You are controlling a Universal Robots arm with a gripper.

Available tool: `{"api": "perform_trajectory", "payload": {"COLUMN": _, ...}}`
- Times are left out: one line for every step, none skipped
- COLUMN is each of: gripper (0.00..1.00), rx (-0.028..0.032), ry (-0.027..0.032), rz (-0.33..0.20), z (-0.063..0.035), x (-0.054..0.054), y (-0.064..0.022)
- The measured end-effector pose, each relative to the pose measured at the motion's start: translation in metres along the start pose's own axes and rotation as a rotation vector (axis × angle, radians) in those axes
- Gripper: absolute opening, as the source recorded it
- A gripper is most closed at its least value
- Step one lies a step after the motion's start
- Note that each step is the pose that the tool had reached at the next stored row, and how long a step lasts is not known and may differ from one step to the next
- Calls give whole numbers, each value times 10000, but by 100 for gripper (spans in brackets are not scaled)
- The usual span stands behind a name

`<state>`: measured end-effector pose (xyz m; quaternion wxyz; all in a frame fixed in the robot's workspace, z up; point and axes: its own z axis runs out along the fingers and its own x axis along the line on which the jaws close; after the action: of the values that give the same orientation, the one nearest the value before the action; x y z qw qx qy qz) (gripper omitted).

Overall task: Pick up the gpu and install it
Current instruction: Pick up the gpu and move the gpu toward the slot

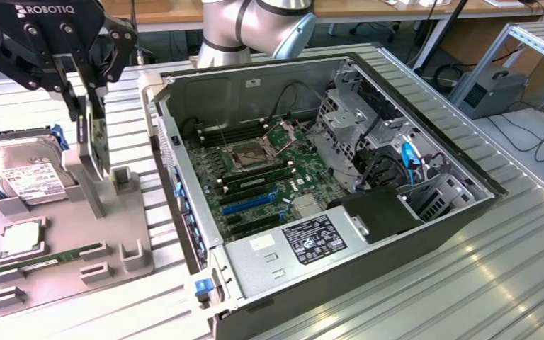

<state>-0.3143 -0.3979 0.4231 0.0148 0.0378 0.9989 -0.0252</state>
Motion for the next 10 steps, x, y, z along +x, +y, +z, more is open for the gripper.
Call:
{"api": "perform_trajectory", "payload": {"gripper": 27, "rx": 0, "ry": 1, "rz": 0, "z": -7, "x": 0, "y": 0}}
{"api": "perform_trajectory", "payload": {"gripper": 27, "rx": 0, "ry": 0, "rz": 0, "z": -14, "x": -1, "y": -1}}
{"api": "perform_trajectory", "payload": {"gripper": 27, "rx": 0, "ry": 0, "rz": 0, "z": -21, "x": -1, "y": -1}}
{"api": "perform_trajectory", "payload": {"gripper": 27, "rx": 0, "ry": 0, "rz": 0, "z": -29, "x": -1, "y": -1}}
{"api": "perform_trajectory", "payload": {"gripper": 27, "rx": 0, "ry": 0, "rz": 0, "z": -36, "x": -1, "y": -2}}
{"api": "perform_trajectory", "payload": {"gripper": 27, "rx": 0, "ry": 0, "rz": 0, "z": -44, "x": -2, "y": -2}}
{"api": "perform_trajectory", "payload": {"gripper": 27, "rx": 0, "ry": 0, "rz": 0, "z": -52, "x": -2, "y": -3}}
{"api": "perform_trajectory", "payload": {"gripper": 27, "rx": 0, "ry": 0, "rz": 0, "z": -59, "x": -2, "y": -3}}
{"api": "perform_trajectory", "payload": {"gripper": 27, "rx": 0, "ry": 0, "rz": 0, "z": -64, "x": -2, "y": -3}}
{"api": "perform_trajectory", "payload": {"gripper": 27, "rx": 0, "ry": 1, "rz": 0, "z": -69, "x": -2, "y": -3}}
